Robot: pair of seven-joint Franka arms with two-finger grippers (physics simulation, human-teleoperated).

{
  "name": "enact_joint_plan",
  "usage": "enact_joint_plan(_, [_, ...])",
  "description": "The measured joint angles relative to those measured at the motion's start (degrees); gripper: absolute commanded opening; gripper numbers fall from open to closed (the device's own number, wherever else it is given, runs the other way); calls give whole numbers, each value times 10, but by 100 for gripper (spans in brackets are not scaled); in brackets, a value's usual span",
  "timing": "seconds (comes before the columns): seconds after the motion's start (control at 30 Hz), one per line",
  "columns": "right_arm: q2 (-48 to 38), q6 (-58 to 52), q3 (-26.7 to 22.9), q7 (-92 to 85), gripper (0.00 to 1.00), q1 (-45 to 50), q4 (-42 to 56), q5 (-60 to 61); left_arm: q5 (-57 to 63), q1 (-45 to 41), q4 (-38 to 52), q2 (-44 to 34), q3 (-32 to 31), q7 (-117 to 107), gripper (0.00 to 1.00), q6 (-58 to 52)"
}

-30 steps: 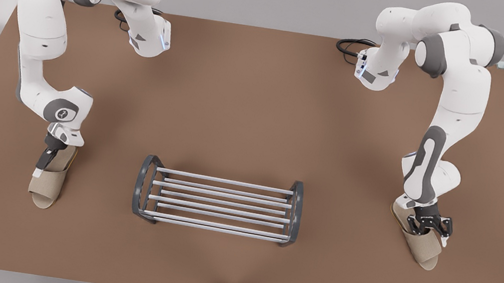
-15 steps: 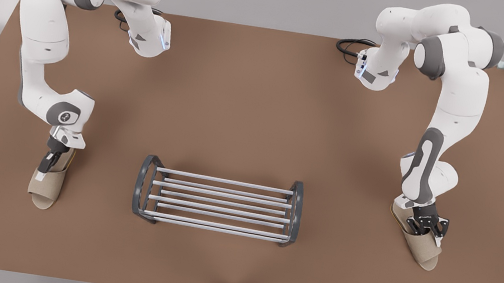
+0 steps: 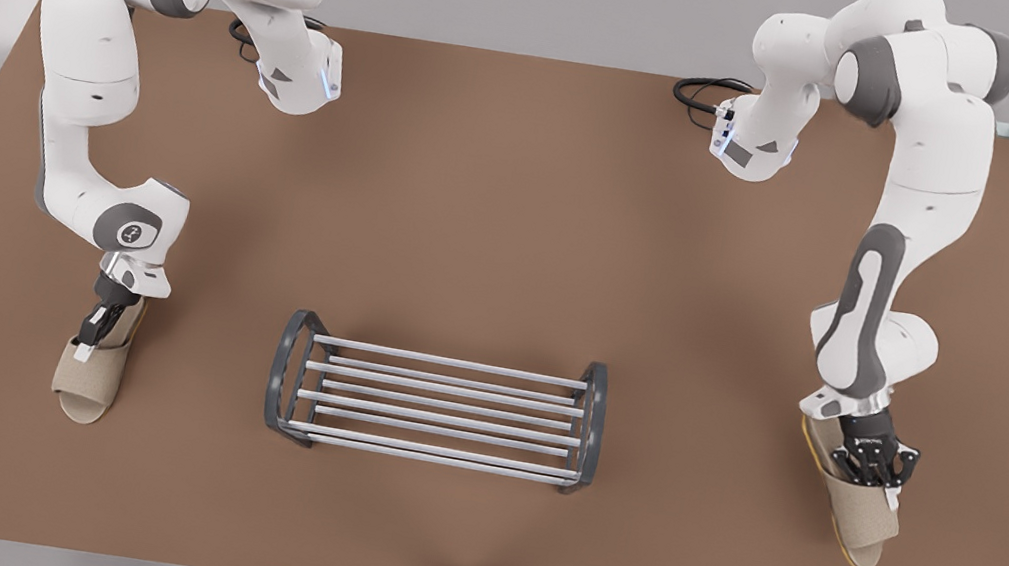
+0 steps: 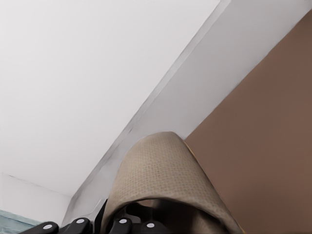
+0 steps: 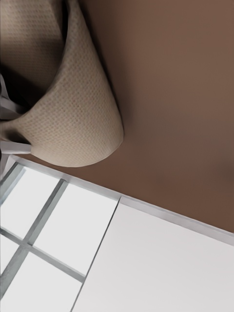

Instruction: Place the right shoe on the shoe rack with the right arm, and place the left shoe on the shoe rack with the left arm

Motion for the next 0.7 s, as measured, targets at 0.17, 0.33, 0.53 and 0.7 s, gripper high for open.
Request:
enact_joint_plan(0.17, [-26,5,1,-1,21,1,-4,4,-3,-78,31,-47,44,65,21,-8])
enact_joint_plan(0.33, [-76,33,3,-2,21,1,-7,4,-12,-249,65,-78,130,128,21,-17])
enact_joint_plan(0.53, [-193,129,12,-1,21,26,-8,13,-145,-429,78,-116,146,241,21,-82])
enact_joint_plan(0.7, [-216,188,15,2,21,26,-9,19,-309,-573,88,-88,141,373,21,-219])
